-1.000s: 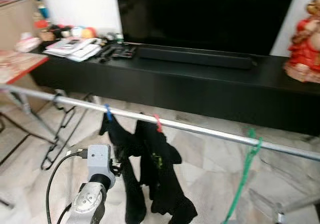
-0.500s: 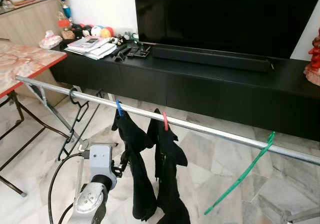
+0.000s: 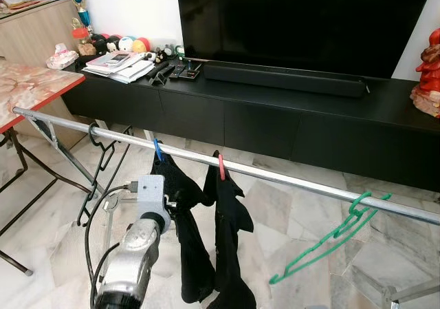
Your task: Hang hanger
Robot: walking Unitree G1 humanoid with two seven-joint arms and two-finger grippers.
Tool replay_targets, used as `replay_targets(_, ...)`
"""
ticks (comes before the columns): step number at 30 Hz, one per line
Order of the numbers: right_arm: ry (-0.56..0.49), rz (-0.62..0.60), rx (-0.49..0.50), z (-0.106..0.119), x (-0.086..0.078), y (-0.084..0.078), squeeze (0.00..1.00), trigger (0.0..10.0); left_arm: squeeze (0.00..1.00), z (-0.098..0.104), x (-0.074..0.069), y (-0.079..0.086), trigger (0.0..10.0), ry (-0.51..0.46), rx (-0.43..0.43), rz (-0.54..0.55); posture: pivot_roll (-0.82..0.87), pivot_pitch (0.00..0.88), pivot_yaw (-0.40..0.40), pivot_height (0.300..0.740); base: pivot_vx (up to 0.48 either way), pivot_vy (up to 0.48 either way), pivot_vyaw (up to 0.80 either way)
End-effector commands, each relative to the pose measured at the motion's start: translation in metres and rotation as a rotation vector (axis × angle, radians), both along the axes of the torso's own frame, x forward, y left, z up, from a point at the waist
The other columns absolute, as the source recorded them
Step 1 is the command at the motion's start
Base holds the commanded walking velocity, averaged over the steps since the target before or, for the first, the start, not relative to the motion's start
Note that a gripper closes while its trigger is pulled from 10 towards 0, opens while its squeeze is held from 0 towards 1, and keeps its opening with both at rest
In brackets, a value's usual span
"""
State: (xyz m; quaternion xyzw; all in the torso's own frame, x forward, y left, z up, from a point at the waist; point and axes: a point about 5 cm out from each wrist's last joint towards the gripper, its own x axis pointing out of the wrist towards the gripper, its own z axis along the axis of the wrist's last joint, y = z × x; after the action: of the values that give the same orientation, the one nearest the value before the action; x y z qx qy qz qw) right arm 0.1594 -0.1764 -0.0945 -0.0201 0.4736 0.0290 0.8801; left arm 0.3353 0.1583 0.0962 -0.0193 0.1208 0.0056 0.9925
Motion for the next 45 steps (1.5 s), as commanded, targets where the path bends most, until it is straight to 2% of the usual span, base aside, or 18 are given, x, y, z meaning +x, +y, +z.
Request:
replay_targets(1, 0.007, 0.002, 0.004, -0.001, -0.002, 0.001, 0.0, 10.0, 0.0, -0.005, 0.002, 0.006, 10.0, 0.04, 0.008, 0.031, 0.06, 0.056, 0.019, 0.74, 0.0, 0.0, 0.0)
replay_targets(4, 0.006, 0.002, 0.004, -0.001, -0.002, 0.001, 0.0, 10.0, 0.0, -0.004, 0.012, 0.007, 10.0, 0.061, 0.021, 0.066, 0.06, 0.059, 0.018, 0.74, 0.0, 0.0, 0.0)
replay_targets(10, 0.005, 0.005, 0.002, -0.001, -0.002, 0.001, 0.0, 10.0, 0.0, -0.01, 0.023, 0.001, 10.0, 0.13, -0.085, 0.056, 0.05, 0.062, 0.015, 0.74, 0.0, 0.0, 0.0)
replay_targets(20, 0.004, 0.005, 0.001, -0.001, -0.002, 0.0, 0.0, 10.0, 0.0, -0.003, 0.036, -0.003, 10.0, 0.131, -0.078, 0.048, 0.03, 0.071, 0.017, 0.74, 0.0, 0.0, 0.0)
replay_targets(31, 0.013, -0.011, 0.001, -0.004, -0.011, -0.001, 0.0, 10.0, 0.0, -0.007, 0.038, -0.009, 10.0, 0.16, -0.081, 0.061, 0.0, 0.107, 0.025, 0.74, 0.0, 0.0, 0.0)
replay_targets(32, 0.017, -0.017, 0.0, -0.005, -0.014, -0.001, 0.0, 10.0, 0.0, -0.008, 0.038, -0.01, 4.9, 0.162, -0.076, 0.062, 0.0, 0.119, 0.026, 0.74, 0.0, 0.0, 0.0)
replay_targets(33, 0.017, -0.017, 0.0, -0.005, -0.014, -0.001, 0.0, 10.0, 0.0, -0.008, 0.038, -0.01, 4.9, 0.162, -0.076, 0.062, 0.0, 0.119, 0.026, 0.74, 0.0, 0.0, 0.0)
replay_targets(34, 0.02, -0.021, -0.001, -0.006, -0.017, -0.001, 0.0, 10.0, 0.0, -0.008, 0.038, -0.01, 1.5, 0.158, -0.07, 0.068, -0.01, 0.126, 0.026, 0.74, 0.0, 0.0, 0.0)
replay_targets(35, 0.021, -0.026, -0.001, -0.006, -0.019, -0.001, 0.0, 10.0, 0.0, -0.007, 0.038, -0.009, 0.0, 0.152, -0.069, 0.077, -0.01, 0.132, 0.026, 0.74, 0.0, 0.0, 0.0)
replay_targets(45, 0.02, -0.03, 0.006, -0.007, -0.021, 0.002, 0.0, 10.0, 0.0, -0.01, 0.037, -0.01, 0.0, 0.146, -0.07, 0.085, -0.01, 0.144, 0.029, 0.74, 0.0, 0.0, 0.0)
